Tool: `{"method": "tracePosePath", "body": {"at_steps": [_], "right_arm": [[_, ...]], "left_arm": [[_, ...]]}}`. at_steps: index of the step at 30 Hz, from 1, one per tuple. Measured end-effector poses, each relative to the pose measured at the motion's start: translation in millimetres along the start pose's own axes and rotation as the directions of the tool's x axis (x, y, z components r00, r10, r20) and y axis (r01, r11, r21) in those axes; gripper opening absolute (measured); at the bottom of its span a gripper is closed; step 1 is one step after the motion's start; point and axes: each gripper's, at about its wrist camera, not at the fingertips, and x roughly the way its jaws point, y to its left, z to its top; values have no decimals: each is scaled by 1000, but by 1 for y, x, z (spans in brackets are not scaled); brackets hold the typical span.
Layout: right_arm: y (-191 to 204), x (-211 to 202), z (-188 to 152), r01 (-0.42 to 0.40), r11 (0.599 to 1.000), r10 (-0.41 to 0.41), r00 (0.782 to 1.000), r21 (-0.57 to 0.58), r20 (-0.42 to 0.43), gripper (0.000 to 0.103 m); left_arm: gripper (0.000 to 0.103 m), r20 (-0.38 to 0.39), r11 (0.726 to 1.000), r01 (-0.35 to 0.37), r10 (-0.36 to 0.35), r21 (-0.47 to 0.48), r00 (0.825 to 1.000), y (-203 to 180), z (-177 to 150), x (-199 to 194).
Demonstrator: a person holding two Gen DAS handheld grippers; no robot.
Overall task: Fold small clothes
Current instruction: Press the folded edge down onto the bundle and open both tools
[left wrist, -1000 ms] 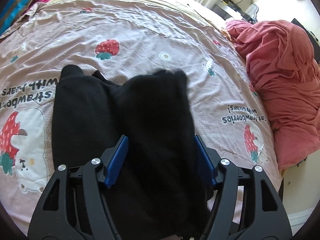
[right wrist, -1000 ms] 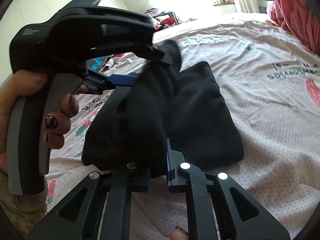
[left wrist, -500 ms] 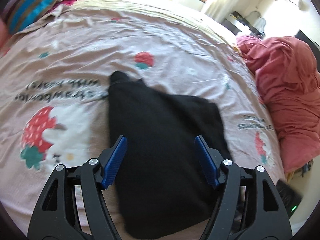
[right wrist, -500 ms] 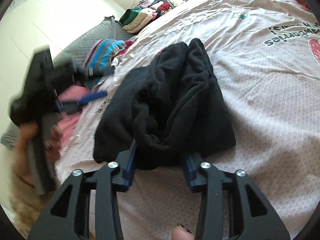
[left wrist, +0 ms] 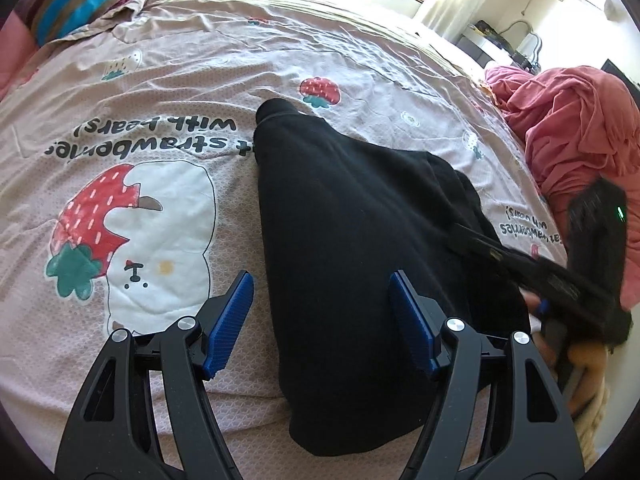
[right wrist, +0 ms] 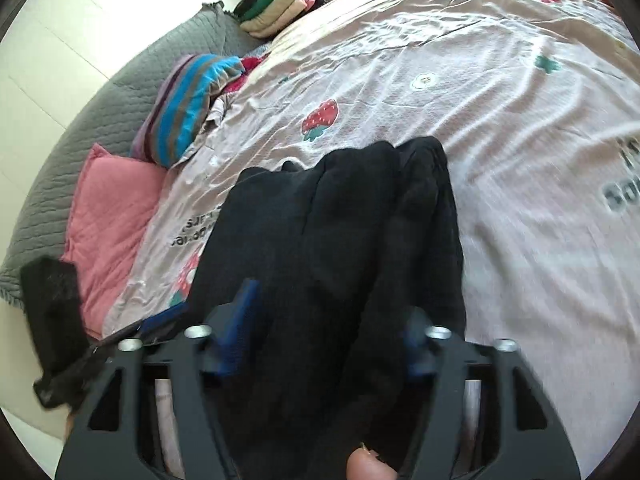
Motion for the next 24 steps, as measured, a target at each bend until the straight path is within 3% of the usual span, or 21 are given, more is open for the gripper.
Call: {"method": "tracePosePath", "body": {"at_steps": [2, 5, 7, 12, 16, 18, 20, 24], "right_arm": [[9, -3, 4, 10, 998, -9, 1000, -61, 19, 19], [25, -31, 6, 25, 983, -5, 994, -183, 108, 18], [26, -36, 9, 78, 972, -49, 989, -219, 139, 18], [-6, -9, -1, 133, 975, -123, 990, -178, 64, 20], [-19, -10, -10, 129, 984, -117, 988, -123, 98, 30], [-17, -12, -12, 149, 981, -135, 984, -123, 116, 31], [-13, -18, -15, 190, 973, -172, 975, -129, 144, 39], [-6, -30, -18, 238, 962, -211, 959, -135, 190, 42]], "left_arm": [[62, 0, 1000, -5, 5, 8, 1000, -3, -1, 0], [62, 10, 999, 9, -9, 31, 1000, -10, -3, -3], [68, 6, 999, 22, -22, 36, 1000, -13, -4, -2], [69, -10, 998, 4, -3, 62, 1000, -20, -13, 7], [70, -4, 998, -2, 2, 67, 1000, -22, -16, 6], [70, 0, 997, -8, 8, 72, 1000, -24, -16, 5], [70, 7, 997, -17, 17, 79, 1000, -26, -17, 3], [70, 12, 996, -22, 21, 81, 1000, -26, -17, 0]]}}
